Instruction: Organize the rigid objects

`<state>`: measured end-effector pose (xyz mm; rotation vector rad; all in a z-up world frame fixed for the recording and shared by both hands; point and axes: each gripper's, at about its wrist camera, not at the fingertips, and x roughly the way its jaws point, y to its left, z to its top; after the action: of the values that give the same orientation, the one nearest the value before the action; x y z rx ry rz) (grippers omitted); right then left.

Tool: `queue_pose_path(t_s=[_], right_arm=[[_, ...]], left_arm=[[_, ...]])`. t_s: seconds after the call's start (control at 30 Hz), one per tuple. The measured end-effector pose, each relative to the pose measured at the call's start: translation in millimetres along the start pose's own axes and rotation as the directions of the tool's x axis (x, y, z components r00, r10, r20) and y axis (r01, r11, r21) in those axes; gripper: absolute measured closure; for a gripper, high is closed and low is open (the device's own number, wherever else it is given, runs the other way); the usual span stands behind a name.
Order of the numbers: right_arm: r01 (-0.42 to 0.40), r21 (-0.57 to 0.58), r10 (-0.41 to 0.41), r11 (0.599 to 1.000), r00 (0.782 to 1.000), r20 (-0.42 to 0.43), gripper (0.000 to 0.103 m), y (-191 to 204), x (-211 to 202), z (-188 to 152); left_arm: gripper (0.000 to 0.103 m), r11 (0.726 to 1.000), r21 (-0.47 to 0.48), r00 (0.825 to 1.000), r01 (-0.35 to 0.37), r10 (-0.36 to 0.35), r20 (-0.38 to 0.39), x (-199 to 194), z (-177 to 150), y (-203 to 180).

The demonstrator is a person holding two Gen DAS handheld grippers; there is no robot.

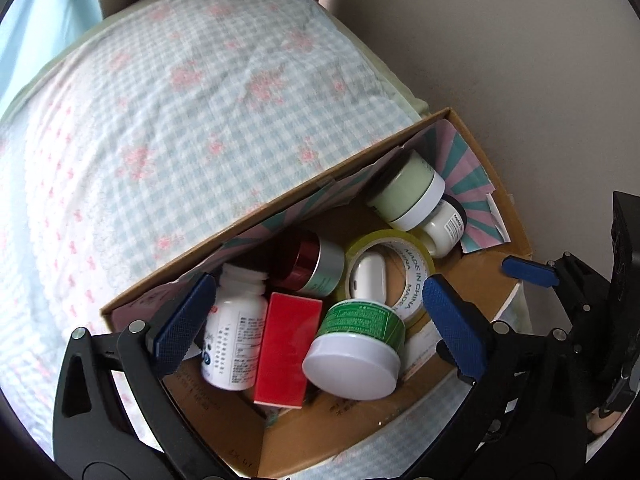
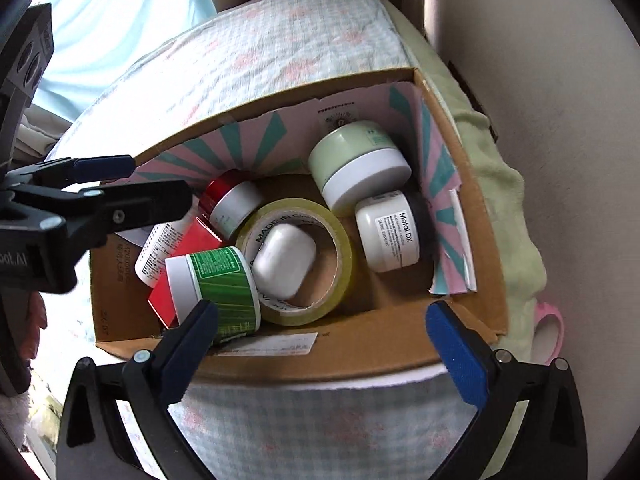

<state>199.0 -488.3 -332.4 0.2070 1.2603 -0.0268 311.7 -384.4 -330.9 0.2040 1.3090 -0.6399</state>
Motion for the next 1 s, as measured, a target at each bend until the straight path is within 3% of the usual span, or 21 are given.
queue_pose_path(t_s=[0.43,0.7,0.83,1.0], right_arm=[[0.022,0.03,-0.023,0.999,0.999,0.043,0.0,14.9,-39.3,-2.0],[0.056,-0.006,-0.056,0.998,0.993,0.105,0.0,65.2,-107.0,-3.0],[0.069,-0.058,-0.058,0.996,0.984,0.168,0.0,117.9,-158.6,-6.2],[0.064,-0.136,-0.021,0.989,0.955,0.297,0.0,203.3,-232.0,-14.3]], left_arm=[[0.0,1.0,-0.007,0.998,-0.029,0.029,0.063,-65.8,-25.5,1.2],[0.0,0.998,-0.069,0.987,-0.01,0.021,0.16,-157.6,-61.3,22.3],[0.0,0.991,-0.117,0.962,-0.064,0.093,0.258,-240.6,-94.4,43.5],[0.0,0.968,-0.22,0.903,-0.122,0.201,0.381,-349.6,-151.9,75.8]])
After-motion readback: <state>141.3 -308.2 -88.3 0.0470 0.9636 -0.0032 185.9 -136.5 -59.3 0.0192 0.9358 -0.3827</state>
